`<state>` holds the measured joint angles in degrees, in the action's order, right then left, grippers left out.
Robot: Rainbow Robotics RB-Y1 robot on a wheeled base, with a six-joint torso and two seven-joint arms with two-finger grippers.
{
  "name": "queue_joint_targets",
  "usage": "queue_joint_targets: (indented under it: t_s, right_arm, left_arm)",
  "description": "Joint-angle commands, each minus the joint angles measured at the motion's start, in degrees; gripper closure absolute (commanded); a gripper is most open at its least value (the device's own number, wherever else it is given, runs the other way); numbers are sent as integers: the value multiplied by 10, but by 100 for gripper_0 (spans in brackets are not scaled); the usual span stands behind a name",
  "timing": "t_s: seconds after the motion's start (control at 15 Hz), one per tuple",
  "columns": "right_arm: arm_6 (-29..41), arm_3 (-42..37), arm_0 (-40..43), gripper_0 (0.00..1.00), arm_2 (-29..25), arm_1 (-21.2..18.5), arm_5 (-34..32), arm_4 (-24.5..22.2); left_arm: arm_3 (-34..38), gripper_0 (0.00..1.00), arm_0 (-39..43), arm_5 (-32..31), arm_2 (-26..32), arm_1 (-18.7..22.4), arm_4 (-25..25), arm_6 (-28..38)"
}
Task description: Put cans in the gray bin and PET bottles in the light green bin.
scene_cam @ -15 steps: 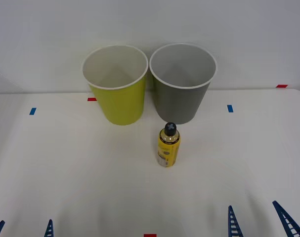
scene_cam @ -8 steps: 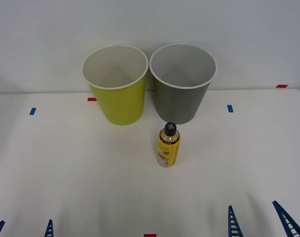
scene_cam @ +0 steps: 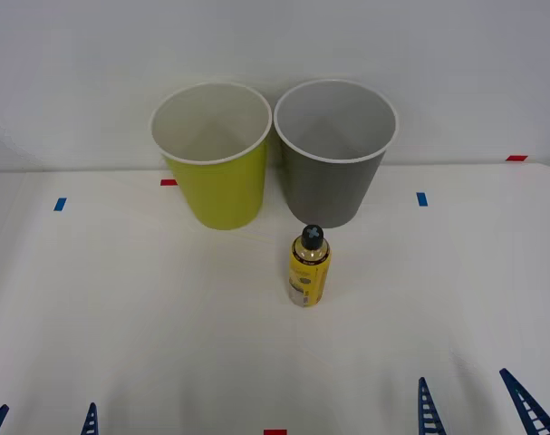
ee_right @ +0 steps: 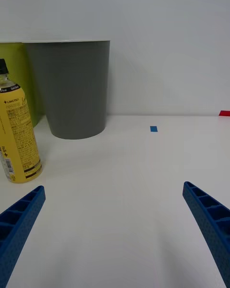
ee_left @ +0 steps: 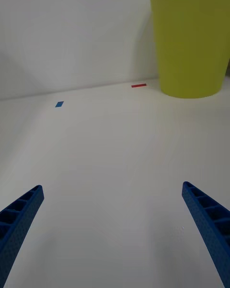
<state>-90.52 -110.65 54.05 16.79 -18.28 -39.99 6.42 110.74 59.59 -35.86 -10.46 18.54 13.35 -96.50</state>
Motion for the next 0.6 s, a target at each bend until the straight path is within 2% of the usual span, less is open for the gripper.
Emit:
queue_joint_targets:
  t_s: [0.07,0.6]
  right_arm:
    - [0,0,0,0,0,0,0,0]
    - [0,0,0,0,0,0,0,0]
  left_arm:
    - [0,0,0,0,0,0,0,0]
    - [0,0,0,0,0,0,0,0]
